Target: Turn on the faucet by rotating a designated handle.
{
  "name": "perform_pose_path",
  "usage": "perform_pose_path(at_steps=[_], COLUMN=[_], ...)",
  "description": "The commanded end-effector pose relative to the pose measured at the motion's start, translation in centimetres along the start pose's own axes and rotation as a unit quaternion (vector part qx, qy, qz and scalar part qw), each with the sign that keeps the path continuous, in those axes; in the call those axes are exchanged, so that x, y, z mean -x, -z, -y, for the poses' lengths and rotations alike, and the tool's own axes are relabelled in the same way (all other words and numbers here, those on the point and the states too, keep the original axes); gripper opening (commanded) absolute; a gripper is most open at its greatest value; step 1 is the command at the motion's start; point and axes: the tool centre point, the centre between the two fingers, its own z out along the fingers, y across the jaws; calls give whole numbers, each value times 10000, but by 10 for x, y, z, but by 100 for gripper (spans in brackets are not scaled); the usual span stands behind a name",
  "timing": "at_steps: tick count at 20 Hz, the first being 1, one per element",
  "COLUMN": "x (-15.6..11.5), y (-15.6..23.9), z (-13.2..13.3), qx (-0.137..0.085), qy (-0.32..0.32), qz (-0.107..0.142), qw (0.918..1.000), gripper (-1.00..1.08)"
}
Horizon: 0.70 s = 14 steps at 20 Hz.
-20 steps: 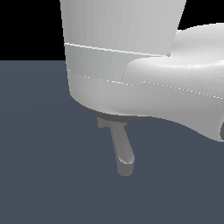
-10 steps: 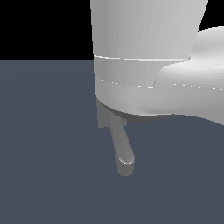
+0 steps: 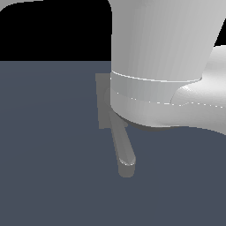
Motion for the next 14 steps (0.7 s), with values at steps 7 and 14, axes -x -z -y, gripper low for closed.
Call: perform_pose_path(at_steps=[7,14], x=[-36,-46], y=[-1,1], z=[18,28], qx=[49,23], qy=[16,49], qz=[-258,-269], qw=[9997,9996], gripper=[-100,-100])
